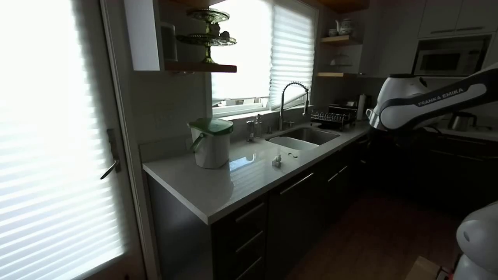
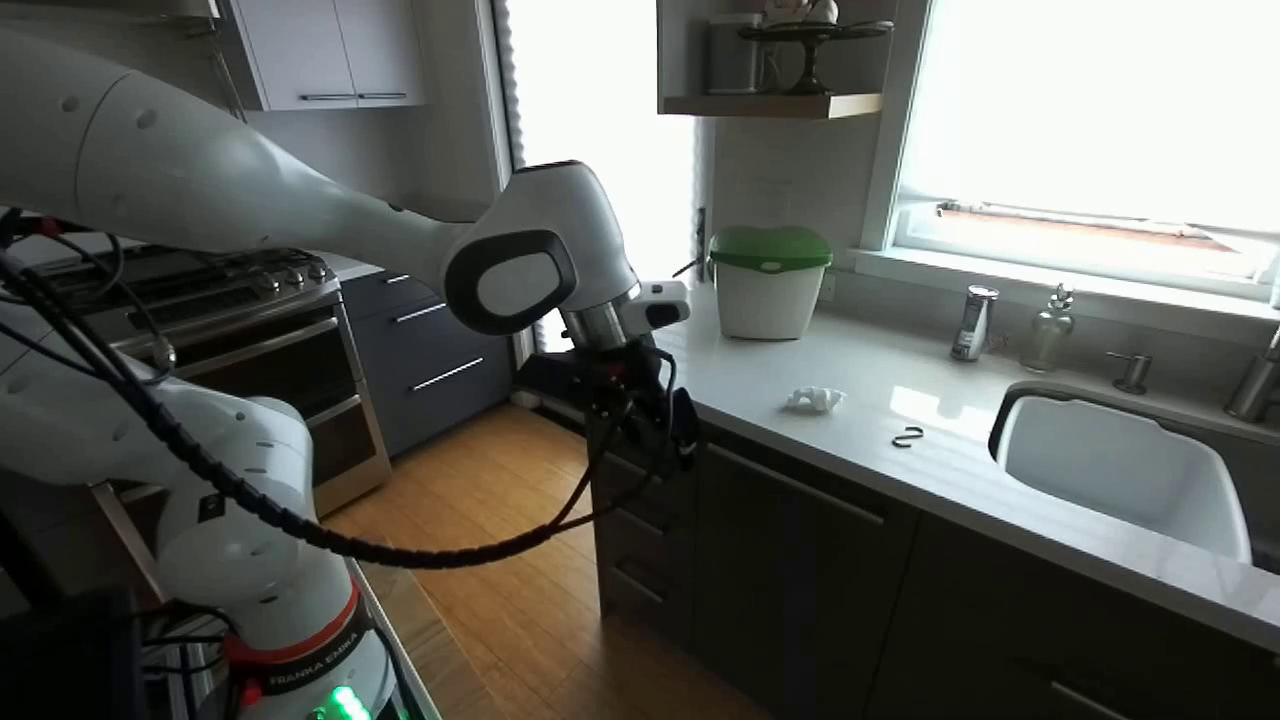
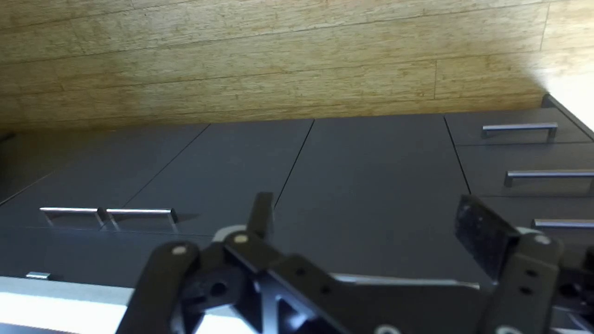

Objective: Open the second drawer from the left.

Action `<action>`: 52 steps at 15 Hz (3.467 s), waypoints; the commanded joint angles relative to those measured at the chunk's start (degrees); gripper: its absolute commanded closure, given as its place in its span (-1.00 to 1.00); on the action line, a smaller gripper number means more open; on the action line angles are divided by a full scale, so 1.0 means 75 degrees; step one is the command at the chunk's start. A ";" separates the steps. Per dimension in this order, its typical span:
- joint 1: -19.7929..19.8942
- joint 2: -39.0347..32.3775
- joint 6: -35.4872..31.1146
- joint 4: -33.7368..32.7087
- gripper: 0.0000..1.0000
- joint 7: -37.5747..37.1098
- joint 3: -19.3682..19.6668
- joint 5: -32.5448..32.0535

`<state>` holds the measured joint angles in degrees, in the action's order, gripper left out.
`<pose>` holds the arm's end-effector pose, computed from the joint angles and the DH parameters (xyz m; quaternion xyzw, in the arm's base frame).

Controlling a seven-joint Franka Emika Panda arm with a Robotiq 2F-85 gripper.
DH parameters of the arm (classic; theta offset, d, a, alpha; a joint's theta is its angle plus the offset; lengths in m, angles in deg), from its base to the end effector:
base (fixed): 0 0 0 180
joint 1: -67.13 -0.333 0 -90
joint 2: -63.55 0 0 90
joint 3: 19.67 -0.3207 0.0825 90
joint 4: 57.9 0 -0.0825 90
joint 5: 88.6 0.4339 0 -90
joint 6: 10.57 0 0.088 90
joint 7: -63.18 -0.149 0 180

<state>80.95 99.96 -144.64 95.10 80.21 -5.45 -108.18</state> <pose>0.3796 -0.2074 0.3970 0.9864 0.0172 0.1153 0.1159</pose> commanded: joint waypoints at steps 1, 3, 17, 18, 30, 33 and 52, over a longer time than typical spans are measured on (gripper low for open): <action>-0.0345 -0.0604 -0.0524 -0.0291 -1.00 -0.0340 0.0318 0.1087; -0.0596 -0.1228 -0.0957 -0.0562 -1.00 -0.0285 0.0594 0.1927; -0.2963 -0.5178 -0.0758 -0.2674 -1.00 0.1275 0.2929 1.0407; -0.2872 -0.5519 -0.0476 -0.2855 -1.00 0.1483 0.2888 1.1007; 0.0072 -0.7545 0.0457 -0.3924 -1.00 0.1431 0.0208 1.1948; 0.0104 -0.7621 0.0474 -0.4020 -1.00 0.1428 0.0178 1.1952; 0.0398 -1.0220 -0.0533 -0.6511 -1.00 0.1747 -0.0560 1.4297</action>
<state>82.42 26.33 -150.58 49.54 92.98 -8.89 -2.18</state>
